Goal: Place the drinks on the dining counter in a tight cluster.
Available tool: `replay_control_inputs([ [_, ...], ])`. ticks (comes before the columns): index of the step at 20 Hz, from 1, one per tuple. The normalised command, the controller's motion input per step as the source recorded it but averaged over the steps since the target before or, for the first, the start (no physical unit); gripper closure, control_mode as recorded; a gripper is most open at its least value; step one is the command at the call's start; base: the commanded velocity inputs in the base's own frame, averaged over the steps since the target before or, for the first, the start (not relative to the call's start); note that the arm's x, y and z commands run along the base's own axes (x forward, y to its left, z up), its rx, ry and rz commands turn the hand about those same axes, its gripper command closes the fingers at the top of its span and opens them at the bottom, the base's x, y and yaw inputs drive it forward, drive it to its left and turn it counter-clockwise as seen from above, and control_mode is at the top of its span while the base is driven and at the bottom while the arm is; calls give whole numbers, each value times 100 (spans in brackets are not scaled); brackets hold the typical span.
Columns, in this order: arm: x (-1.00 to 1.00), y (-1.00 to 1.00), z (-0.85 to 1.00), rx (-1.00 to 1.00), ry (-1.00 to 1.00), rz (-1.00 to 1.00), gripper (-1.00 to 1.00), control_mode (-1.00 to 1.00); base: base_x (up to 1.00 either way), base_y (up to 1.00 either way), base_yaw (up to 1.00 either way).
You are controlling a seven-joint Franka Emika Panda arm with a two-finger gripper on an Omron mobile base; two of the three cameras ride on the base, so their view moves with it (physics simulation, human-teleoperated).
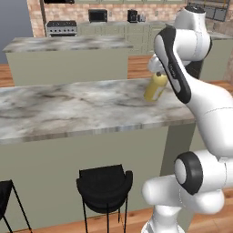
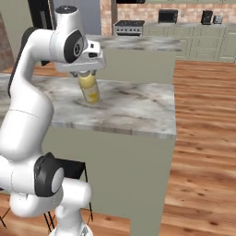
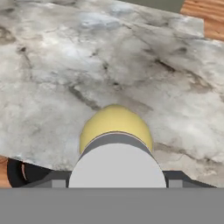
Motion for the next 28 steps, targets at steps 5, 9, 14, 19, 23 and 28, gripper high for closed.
replay_control_inputs([
  [5,20,1,-23,0,13,0,100,-100,0,0,0],
  [9,6,0,-5,0,13,0,100,-100,0,0,0],
  [14,1,0,-10,0,13,0,100,-100,0,0,0],
  [19,14,5,-9,0,11,0,100,-100,0,0,0],
  [23,36,15,-4,0,9,-2,100,-100,0,0,0],
  [28,32,5,-1,0,1,0,100,-100,0,0,0],
])
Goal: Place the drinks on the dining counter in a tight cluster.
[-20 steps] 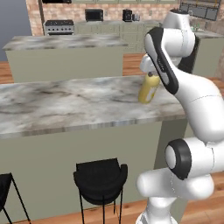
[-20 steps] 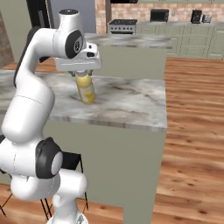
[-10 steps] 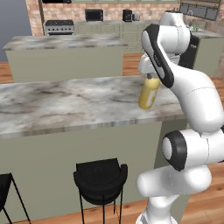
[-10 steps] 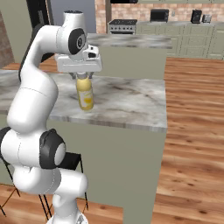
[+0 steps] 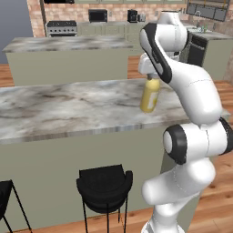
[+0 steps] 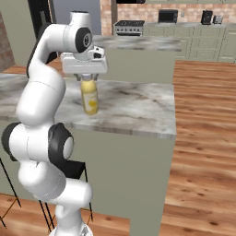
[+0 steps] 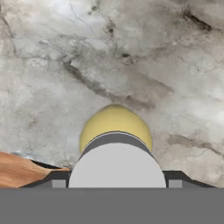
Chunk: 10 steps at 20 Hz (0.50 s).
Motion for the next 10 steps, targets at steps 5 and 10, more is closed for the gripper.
replay_control_inputs([
  [5,42,0,-7,0,3,0,100,-100,0,0,0],
  [10,54,0,-25,0,7,0,100,-100,0,0,0],
])
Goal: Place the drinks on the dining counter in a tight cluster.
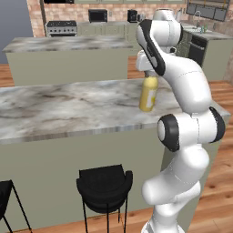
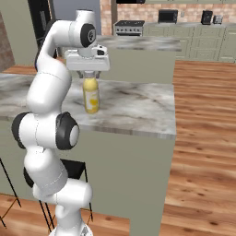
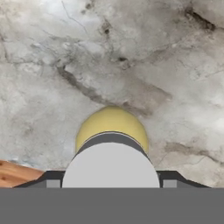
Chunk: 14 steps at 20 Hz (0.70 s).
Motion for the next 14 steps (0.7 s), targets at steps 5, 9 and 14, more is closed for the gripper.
replay_control_inputs([
  [5,49,0,-19,0,8,0,100,-100,0,0,0],
  [9,20,0,-24,0,10,0,100,-100,0,0,0],
  [14,0,0,-33,0,13,0,100,-100,0,0,0],
])
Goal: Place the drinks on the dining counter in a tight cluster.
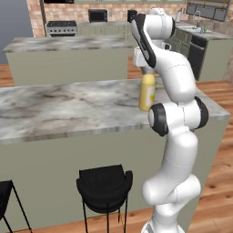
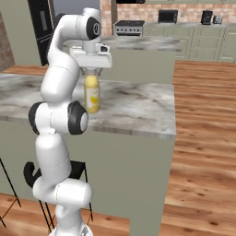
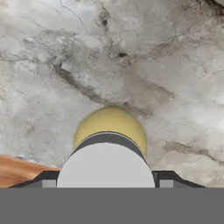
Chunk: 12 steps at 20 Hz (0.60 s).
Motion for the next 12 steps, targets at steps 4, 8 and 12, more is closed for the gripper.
replay_control_inputs([
  [4,0,0,-34,0,11,0,100,-100,0,0,0],
  [8,0,0,-9,0,0,0,100,-100,0,0,0],
  [12,0,0,0,0,-2,0,100,-100,0,0,0],
])
